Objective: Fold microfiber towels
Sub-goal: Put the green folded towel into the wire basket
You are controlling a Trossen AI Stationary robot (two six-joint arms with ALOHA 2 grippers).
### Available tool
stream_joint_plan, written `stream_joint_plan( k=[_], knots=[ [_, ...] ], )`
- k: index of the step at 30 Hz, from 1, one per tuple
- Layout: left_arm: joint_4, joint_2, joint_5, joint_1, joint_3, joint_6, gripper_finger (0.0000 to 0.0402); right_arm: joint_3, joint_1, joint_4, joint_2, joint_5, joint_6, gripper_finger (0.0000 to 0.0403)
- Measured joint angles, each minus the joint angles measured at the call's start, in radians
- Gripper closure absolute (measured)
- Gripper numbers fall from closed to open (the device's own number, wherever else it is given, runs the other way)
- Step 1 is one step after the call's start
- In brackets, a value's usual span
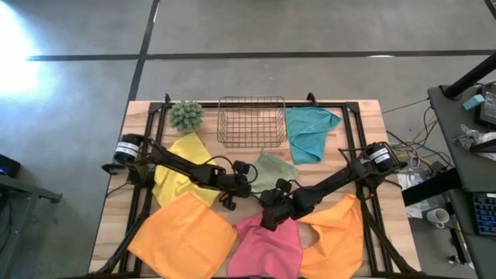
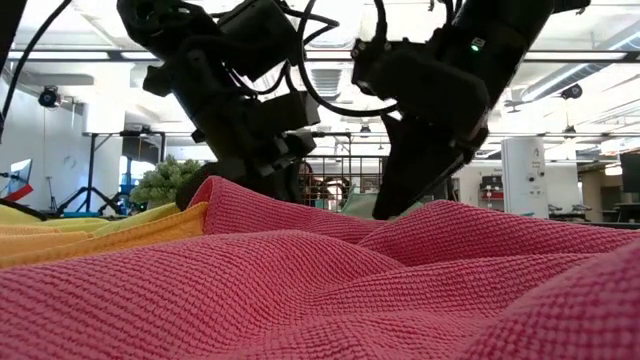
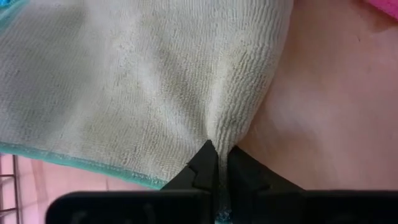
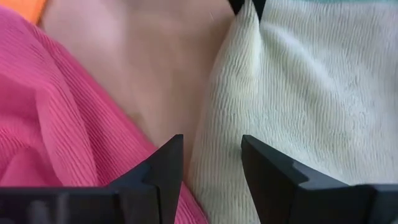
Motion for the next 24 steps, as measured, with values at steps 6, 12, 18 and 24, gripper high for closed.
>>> stream_joint_plan(
  k=[6,12,18,24],
  knots=[
    [-0.008,-0.013,-0.001,0.001,0.000,0.000,0.0399,-0.022,-0.014,0.009,0.000,-0.001,0.023,0.0250],
    [-0.007,-0.014,-0.019,0.010,0.000,-0.002,0.0399,-0.061,-0.016,0.076,0.000,-0.028,0.049,0.0250],
    [-0.006,-0.014,-0.020,0.022,0.000,-0.002,0.0400,-0.085,-0.021,0.115,0.000,-0.047,0.052,0.0250],
    [-0.007,-0.014,-0.021,0.023,0.004,-0.005,0.0400,-0.119,-0.041,0.127,0.000,-0.054,0.088,0.0251]
  ],
)
